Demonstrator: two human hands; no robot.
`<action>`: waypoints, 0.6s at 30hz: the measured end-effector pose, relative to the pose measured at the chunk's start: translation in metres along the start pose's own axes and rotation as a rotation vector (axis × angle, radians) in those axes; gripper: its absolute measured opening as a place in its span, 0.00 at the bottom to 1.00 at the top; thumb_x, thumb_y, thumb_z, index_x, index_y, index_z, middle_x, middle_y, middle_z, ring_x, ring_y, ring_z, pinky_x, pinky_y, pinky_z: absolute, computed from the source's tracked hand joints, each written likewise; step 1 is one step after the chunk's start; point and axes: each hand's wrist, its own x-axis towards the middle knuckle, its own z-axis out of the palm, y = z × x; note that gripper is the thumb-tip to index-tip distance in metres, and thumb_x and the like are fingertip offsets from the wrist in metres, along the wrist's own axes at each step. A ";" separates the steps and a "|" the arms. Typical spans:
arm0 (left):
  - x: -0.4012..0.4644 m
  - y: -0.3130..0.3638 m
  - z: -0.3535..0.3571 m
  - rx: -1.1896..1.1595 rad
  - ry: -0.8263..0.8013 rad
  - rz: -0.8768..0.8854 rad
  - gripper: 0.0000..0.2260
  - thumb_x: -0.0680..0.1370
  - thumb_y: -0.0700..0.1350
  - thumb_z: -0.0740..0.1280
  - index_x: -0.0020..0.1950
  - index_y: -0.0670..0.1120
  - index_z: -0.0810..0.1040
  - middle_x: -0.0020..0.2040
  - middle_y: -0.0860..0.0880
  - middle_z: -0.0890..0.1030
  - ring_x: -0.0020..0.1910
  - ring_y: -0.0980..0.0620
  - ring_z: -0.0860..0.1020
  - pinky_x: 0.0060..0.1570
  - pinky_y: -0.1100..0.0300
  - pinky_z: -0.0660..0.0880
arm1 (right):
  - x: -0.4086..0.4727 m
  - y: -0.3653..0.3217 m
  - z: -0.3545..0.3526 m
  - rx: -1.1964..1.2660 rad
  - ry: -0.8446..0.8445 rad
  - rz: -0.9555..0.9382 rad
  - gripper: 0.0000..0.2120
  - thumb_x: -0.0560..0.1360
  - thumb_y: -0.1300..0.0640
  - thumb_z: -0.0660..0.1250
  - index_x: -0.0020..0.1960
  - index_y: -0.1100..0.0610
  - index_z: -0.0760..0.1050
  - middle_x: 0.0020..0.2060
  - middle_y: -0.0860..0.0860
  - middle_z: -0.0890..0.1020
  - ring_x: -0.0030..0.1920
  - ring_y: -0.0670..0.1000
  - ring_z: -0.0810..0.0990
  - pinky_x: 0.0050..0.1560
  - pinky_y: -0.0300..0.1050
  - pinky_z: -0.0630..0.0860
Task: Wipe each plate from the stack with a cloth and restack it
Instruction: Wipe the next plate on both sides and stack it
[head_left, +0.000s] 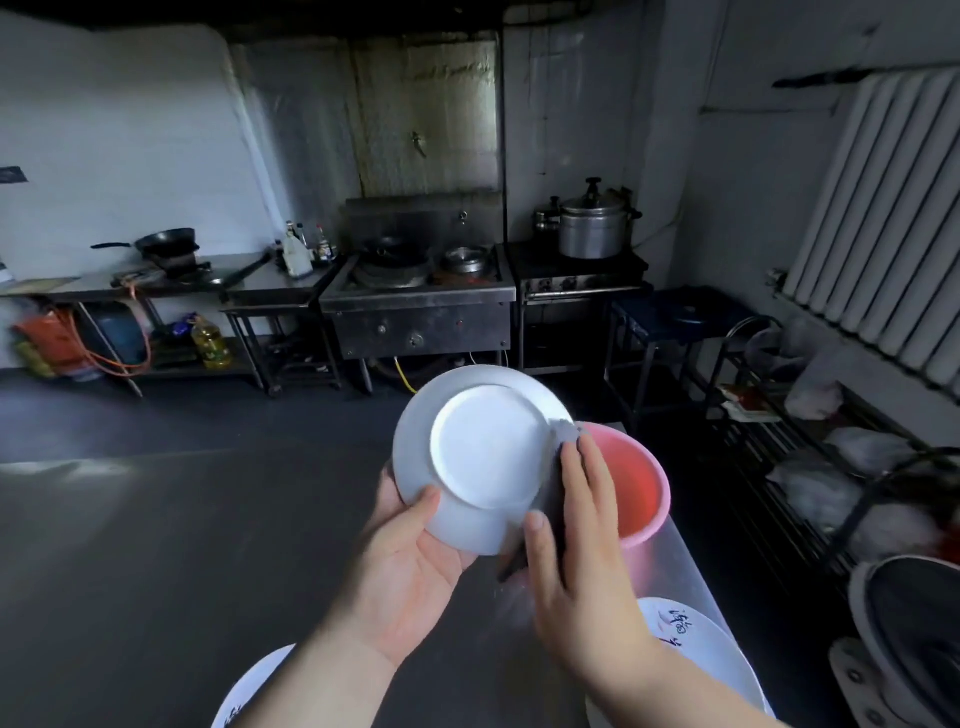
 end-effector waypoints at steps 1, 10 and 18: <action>-0.001 0.001 -0.001 0.009 -0.036 -0.038 0.28 0.79 0.36 0.66 0.78 0.53 0.69 0.74 0.43 0.77 0.71 0.39 0.77 0.56 0.40 0.81 | 0.002 0.000 -0.001 0.026 0.049 0.038 0.29 0.85 0.52 0.58 0.84 0.55 0.55 0.82 0.39 0.54 0.82 0.37 0.50 0.78 0.30 0.50; 0.001 0.012 -0.002 0.109 0.039 -0.021 0.20 0.83 0.40 0.60 0.75 0.49 0.75 0.70 0.42 0.80 0.66 0.42 0.81 0.59 0.49 0.82 | 0.053 -0.014 -0.022 -0.046 -0.021 -0.003 0.20 0.85 0.56 0.63 0.77 0.50 0.72 0.73 0.29 0.68 0.74 0.27 0.62 0.75 0.29 0.59; -0.007 -0.002 -0.005 0.068 0.102 0.002 0.21 0.82 0.40 0.61 0.75 0.49 0.73 0.70 0.43 0.80 0.66 0.43 0.81 0.62 0.46 0.79 | 0.026 0.000 -0.011 -0.173 -0.110 0.040 0.30 0.84 0.42 0.55 0.84 0.51 0.59 0.82 0.43 0.62 0.81 0.42 0.58 0.81 0.46 0.58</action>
